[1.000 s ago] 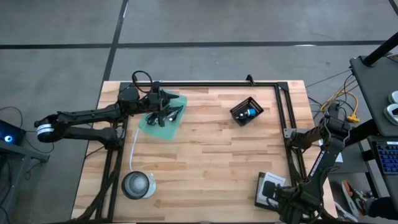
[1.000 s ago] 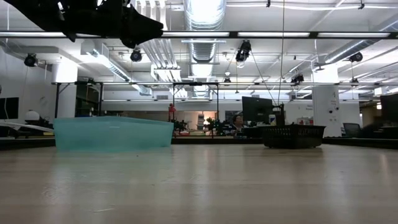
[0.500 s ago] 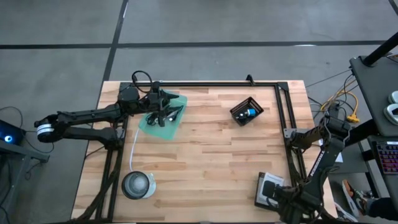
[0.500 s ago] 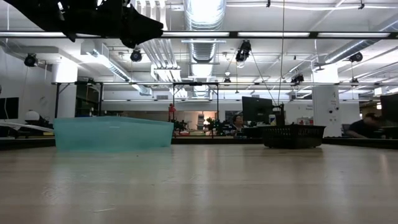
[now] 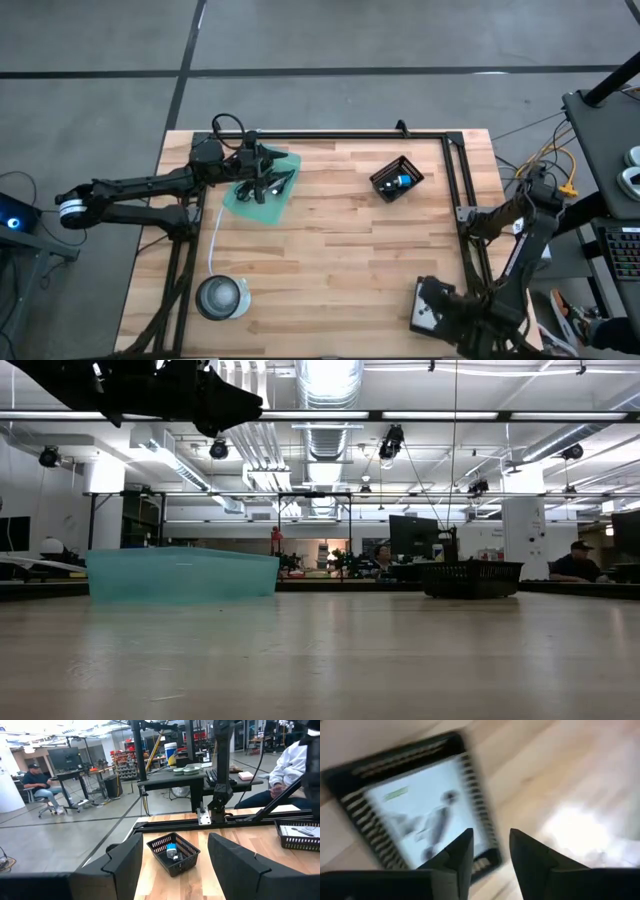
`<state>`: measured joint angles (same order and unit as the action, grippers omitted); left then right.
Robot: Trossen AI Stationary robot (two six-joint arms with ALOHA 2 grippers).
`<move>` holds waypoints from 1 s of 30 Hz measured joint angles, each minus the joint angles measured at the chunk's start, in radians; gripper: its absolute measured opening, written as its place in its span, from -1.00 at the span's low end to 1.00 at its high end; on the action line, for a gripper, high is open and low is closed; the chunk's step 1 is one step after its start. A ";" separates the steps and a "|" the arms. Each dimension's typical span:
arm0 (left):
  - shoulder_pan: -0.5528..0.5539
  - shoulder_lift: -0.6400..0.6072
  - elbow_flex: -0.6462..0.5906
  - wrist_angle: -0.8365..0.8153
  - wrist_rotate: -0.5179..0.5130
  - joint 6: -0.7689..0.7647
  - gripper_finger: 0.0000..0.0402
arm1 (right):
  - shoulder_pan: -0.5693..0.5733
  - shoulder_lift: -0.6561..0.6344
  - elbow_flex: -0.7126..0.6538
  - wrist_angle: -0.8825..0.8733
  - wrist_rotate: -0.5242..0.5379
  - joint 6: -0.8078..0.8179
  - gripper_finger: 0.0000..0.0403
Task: Pick and place items into bin
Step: Return to Home Position
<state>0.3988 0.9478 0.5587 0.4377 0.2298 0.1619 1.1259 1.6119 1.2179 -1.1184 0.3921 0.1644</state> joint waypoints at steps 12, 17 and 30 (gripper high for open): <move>0.000 0.000 0.000 0.000 0.000 0.001 0.04 | -0.068 -0.481 -0.366 0.685 0.132 -0.188 -0.94; 0.000 0.000 0.000 0.000 0.000 0.001 0.04 | -0.180 -0.680 -0.590 0.960 0.128 -0.301 -0.96; 0.000 0.000 0.000 -0.001 0.000 0.001 0.04 | -0.833 -0.885 -0.849 1.375 -0.195 -0.462 -0.96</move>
<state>0.3988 0.9474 0.5587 0.4368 0.2298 0.1629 0.2933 0.7271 0.3691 0.2564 0.1970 -0.2977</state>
